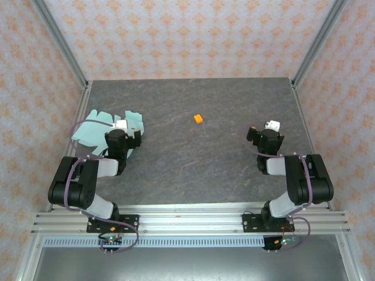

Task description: Fold the paper box

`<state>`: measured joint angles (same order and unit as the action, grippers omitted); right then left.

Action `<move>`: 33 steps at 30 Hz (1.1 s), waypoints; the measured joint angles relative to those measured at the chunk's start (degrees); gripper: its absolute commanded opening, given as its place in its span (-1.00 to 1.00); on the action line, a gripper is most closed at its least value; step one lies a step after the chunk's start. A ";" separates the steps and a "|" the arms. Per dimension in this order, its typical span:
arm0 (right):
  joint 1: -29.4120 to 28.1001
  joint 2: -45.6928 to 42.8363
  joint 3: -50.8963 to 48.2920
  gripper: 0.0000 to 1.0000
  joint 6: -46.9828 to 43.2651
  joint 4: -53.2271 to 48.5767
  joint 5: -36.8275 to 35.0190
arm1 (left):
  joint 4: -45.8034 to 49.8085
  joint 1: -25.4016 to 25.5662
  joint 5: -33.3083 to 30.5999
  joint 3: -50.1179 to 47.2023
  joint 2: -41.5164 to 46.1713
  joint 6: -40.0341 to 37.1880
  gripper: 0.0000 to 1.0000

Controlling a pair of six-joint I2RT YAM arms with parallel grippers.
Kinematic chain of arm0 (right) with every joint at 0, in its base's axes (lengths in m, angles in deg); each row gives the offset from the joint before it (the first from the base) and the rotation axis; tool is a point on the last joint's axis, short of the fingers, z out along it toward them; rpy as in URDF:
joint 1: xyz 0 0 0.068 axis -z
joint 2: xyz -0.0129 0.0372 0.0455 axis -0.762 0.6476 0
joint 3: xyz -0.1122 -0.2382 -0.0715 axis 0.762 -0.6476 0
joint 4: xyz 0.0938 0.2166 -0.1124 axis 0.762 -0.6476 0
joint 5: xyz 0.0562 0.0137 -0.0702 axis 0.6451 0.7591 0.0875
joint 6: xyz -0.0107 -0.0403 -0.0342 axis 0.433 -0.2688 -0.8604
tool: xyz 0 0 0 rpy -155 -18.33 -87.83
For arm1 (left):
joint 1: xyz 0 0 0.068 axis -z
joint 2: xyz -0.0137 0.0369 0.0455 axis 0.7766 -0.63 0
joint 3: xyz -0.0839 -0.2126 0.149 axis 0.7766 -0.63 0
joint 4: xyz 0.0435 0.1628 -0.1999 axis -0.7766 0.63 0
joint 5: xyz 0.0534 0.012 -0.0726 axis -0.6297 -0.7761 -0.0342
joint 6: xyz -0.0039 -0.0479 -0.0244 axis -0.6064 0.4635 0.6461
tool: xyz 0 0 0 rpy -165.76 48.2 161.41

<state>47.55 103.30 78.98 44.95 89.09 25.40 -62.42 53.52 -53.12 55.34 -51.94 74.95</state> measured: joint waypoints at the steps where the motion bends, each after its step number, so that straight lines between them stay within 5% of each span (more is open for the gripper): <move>1: 0.00 0.00 0.00 0.98 0.00 0.00 0.00 | -0.02 0.00 0.02 0.00 0.00 0.00 1.00; 25: 0.00 -0.70 0.09 0.98 0.72 -1.25 -1.14 | 0.26 0.00 -0.04 0.15 0.04 0.02 1.00; 33: 0.00 -17.68 7.32 0.98 9.40 -21.00 -12.81 | 18.86 0.00 -5.40 9.38 10.99 5.03 1.00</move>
<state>47.55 85.62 86.31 54.35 68.08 12.60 -43.56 53.52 -58.52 64.72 -40.95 79.98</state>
